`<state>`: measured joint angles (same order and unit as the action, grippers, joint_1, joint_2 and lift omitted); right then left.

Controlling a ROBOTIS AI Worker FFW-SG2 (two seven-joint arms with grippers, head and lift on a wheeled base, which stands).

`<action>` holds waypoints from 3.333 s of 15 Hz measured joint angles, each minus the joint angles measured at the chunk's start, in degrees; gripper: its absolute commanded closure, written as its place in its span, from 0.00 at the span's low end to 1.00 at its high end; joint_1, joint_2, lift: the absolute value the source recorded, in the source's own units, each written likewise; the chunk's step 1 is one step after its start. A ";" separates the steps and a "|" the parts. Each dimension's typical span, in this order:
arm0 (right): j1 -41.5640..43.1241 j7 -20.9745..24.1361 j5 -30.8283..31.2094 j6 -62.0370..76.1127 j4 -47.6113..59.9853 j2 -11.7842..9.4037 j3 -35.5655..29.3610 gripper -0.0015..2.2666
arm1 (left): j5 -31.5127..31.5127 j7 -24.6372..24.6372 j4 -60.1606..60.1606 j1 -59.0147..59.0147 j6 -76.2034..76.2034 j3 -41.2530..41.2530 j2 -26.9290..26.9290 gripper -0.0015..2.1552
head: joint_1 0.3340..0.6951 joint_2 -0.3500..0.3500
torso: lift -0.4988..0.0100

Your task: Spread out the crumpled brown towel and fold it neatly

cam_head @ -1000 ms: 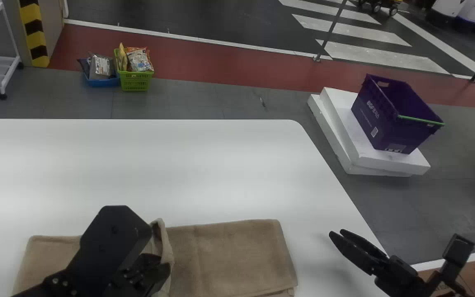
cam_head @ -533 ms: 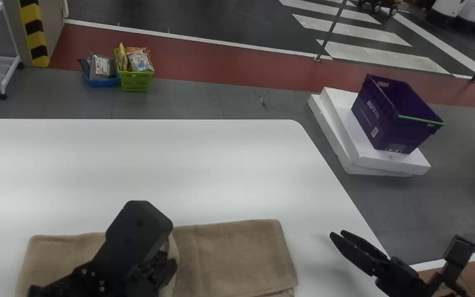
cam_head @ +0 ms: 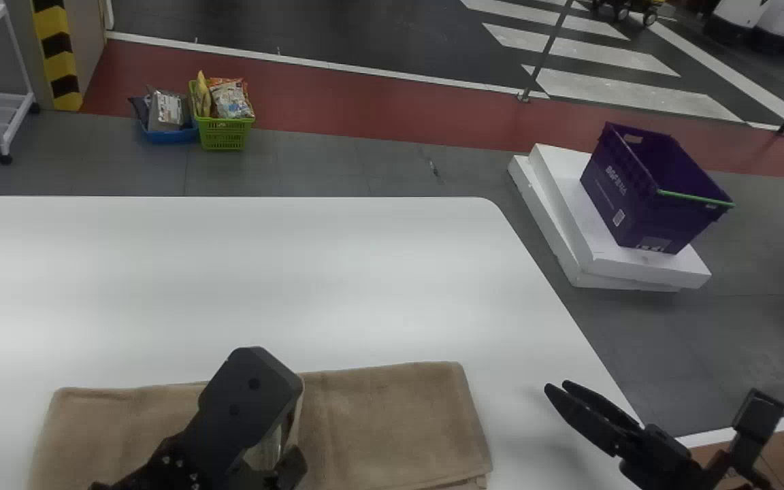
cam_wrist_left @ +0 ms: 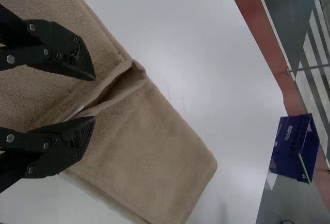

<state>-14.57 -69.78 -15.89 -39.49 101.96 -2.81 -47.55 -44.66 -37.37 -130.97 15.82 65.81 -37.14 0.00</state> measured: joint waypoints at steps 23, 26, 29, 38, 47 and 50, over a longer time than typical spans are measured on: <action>-1.07 0.08 -1.39 -22.09 17.33 2.81 6.48 0.03 | 45.68 -3.24 1.92 7.91 -30.77 61.16 0.00 0.02 | 1.00 0.49 | 0.73; -1.18 2.90 -0.92 -31.75 22.36 2.81 10.75 0.04 | 49.65 -5.81 6.66 8.72 -37.18 65.66 0.00 0.02 | 1.00 0.63 | 0.73; -2.21 10.97 0.84 -42.82 28.76 2.81 16.01 0.04 | 52.10 -8.89 8.94 9.57 -39.72 69.19 0.00 0.03 | 1.00 0.77 | 0.73; 8.82 27.53 7.64 -50.47 36.40 2.81 29.08 0.10 | 53.87 -11.24 11.53 9.23 -40.88 72.28 0.00 0.03 | 1.00 0.87 | 0.73; 11.41 27.13 11.23 -50.47 37.01 1.33 36.43 0.09 | 54.42 -13.08 11.87 9.23 -40.89 74.12 0.00 0.03 | 1.00 0.95 | 0.73; 8.88 27.26 11.00 -50.47 38.80 0.89 35.90 0.07 | 54.31 -13.08 12.20 9.04 -40.91 74.01 0.00 0.03 | 1.00 0.94 | 0.73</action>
<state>-5.70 -42.52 -4.89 -89.96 140.76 -1.92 -11.65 9.65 -50.45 -118.76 24.86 24.90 36.87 0.00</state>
